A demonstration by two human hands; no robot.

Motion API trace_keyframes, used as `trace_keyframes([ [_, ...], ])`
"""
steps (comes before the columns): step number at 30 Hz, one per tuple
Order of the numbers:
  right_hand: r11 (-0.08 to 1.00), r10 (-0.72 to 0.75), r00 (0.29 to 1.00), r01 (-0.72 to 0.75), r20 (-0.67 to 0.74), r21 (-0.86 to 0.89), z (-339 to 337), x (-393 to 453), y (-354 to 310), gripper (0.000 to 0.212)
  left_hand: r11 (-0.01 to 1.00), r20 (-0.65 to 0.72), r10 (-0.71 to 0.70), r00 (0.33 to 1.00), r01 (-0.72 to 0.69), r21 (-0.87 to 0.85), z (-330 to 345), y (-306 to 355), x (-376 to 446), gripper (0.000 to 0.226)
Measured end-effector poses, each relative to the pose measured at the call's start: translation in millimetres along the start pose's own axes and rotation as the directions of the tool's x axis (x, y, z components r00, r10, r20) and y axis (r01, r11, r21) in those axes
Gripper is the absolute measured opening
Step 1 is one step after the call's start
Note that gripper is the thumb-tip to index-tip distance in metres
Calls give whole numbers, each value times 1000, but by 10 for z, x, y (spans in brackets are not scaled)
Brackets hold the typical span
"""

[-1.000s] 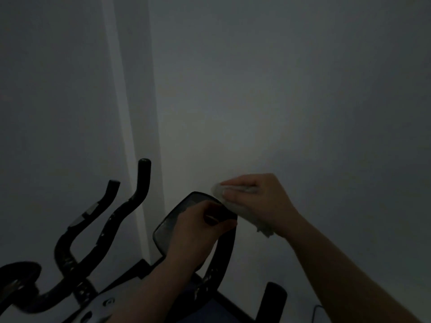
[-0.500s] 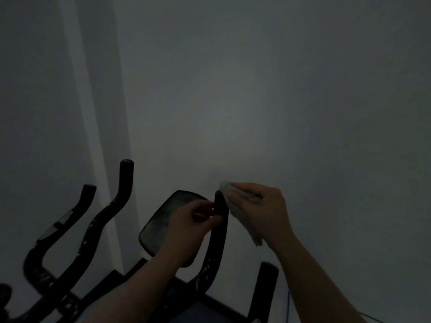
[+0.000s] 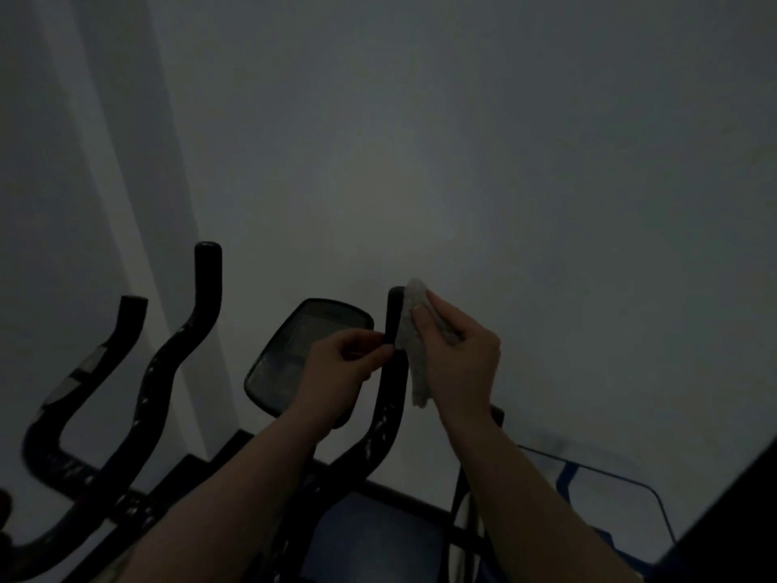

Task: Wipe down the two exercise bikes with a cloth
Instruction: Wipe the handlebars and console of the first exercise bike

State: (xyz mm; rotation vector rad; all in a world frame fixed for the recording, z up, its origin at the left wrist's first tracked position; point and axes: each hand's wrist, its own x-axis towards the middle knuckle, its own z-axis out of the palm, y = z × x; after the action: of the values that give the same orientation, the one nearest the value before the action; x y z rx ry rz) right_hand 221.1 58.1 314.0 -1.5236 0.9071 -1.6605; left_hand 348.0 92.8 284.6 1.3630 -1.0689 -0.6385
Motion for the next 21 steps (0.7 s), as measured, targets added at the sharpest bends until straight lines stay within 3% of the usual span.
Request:
trace_keyframes([
  [3,983,-71,997,76,41,-168,-57,-13,19,30,1000,15,4,1000,-4,1,-4,-3,-26,17],
  [6,938,-48,990,90,131,-335,-174,-89,79,26,1000,15,-5,1000,4,24,-3,-10,-34,18],
  [8,884,-70,974,161,216,-438,-216,-200,116,17,999,9,-1,1000,0,37,0,-25,-34,22],
  [10,827,-100,936,267,338,-494,-215,-301,135,22,1000,2,-2,1000,2,31,9,-29,-58,24],
  [15,612,111,822,386,558,-690,-353,-78,-62,26,994,-33,-57,998,60,93,-132,-3,-186,17],
  [17,679,105,794,382,598,-627,-421,50,-204,21,963,-44,-11,999,23,268,-320,3,-324,10],
  [19,722,-85,759,494,645,-485,-371,75,-253,18,920,57,-34,998,9,392,-455,37,-567,17],
  [21,608,-176,653,661,737,-440,-247,15,-165,18,886,119,-97,988,31,463,-489,65,-817,27],
])
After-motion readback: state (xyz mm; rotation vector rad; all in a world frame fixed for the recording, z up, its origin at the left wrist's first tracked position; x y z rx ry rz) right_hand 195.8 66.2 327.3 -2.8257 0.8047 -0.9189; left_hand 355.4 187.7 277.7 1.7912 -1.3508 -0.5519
